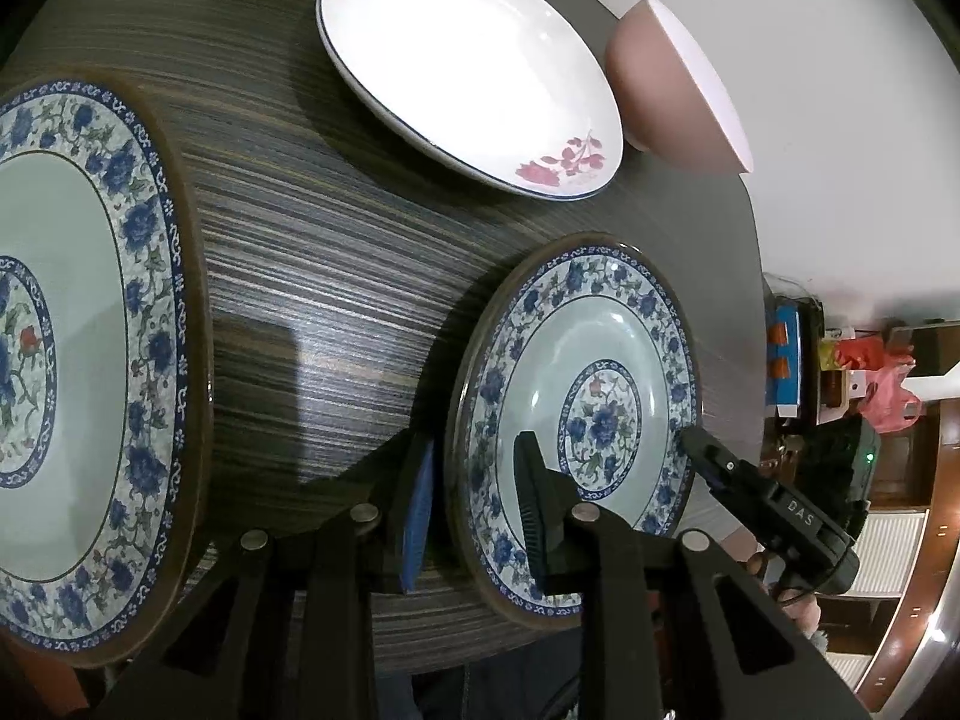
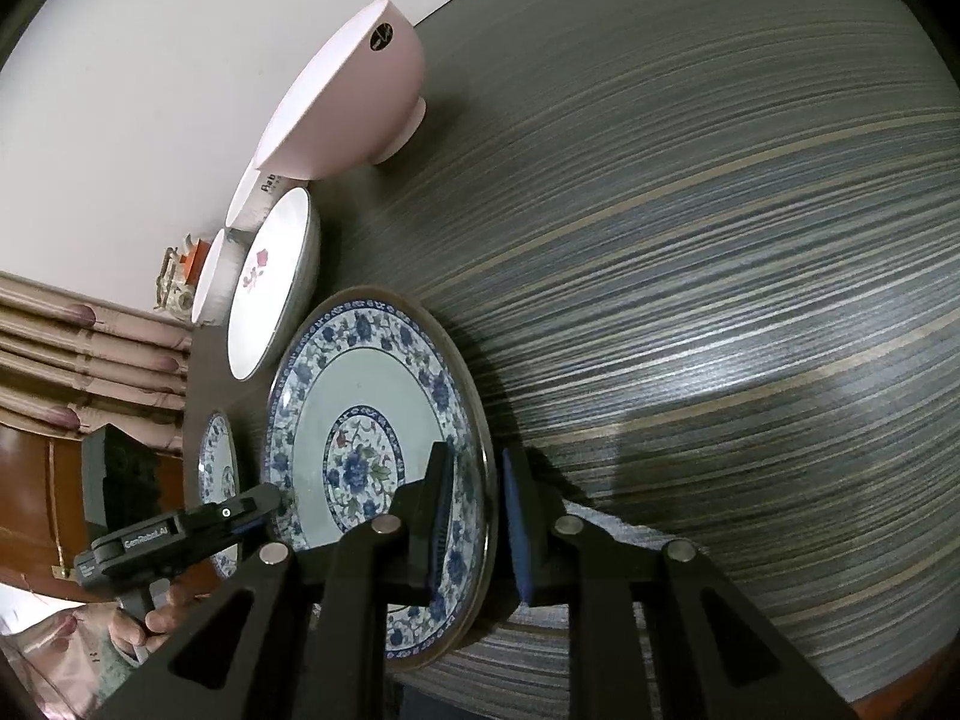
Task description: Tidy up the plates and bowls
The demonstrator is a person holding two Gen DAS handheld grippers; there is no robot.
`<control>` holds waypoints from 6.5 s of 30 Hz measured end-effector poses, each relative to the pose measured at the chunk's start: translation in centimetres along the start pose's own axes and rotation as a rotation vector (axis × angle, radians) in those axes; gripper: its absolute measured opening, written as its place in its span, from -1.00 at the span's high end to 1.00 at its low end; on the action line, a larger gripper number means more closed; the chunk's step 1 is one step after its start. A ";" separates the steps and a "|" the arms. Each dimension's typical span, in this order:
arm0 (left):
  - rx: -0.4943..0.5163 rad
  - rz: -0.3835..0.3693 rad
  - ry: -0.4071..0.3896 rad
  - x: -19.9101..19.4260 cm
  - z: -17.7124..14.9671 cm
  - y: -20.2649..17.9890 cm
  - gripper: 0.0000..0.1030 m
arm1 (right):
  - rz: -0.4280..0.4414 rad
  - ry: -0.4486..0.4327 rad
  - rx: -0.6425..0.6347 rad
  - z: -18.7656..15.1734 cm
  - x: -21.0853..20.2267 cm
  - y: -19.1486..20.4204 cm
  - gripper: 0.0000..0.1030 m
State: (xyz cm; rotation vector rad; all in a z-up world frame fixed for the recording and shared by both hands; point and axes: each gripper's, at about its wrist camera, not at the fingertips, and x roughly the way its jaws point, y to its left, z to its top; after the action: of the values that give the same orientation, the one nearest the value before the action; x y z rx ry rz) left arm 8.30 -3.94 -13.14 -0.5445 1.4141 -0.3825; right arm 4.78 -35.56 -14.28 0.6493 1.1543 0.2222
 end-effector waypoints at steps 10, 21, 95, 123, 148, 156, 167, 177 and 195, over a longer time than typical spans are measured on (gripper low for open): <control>0.038 0.032 -0.008 0.1 0.0 -0.5 0.75 | -0.021 0.000 -0.010 -0.1 0.4 0.4 0.74; 0.086 0.061 -0.038 -0.7 -0.6 -0.8 0.76 | -0.029 -0.023 -0.055 -0.4 -0.3 1.5 0.76; -0.336 0.142 -0.307 -16.2 -1.0 17.8 0.62 | -0.026 0.138 -0.325 -6.6 13.1 24.9 0.69; -0.218 0.274 -0.315 -15.4 -0.5 15.6 0.21 | -0.133 0.177 -0.343 -7.2 15.0 26.3 0.33; -0.136 0.401 -0.341 -14.6 -0.4 14.0 0.10 | -0.166 0.189 -0.347 -7.6 13.7 26.2 0.30; -0.098 0.498 -0.377 -14.8 -0.5 13.6 0.01 | -0.153 0.183 -0.348 -7.6 13.8 26.5 0.25; -0.107 0.514 -0.403 -15.4 -0.7 13.6 -0.03 | -0.143 0.167 -0.378 -7.5 13.8 26.7 0.25; -0.115 0.527 -0.423 -15.7 -1.1 13.5 -0.03 | -0.134 0.064 -0.353 -5.2 9.7 22.9 0.25; -0.132 0.470 -0.453 -15.8 -1.4 12.9 -0.03 | -0.144 -0.037 -0.217 1.4 4.7 14.3 0.25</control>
State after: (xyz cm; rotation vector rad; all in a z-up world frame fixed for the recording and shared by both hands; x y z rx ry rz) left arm 4.05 15.26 -7.62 -0.3580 1.0837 0.2045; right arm 10.26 -22.38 -9.24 0.3763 1.1175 0.2084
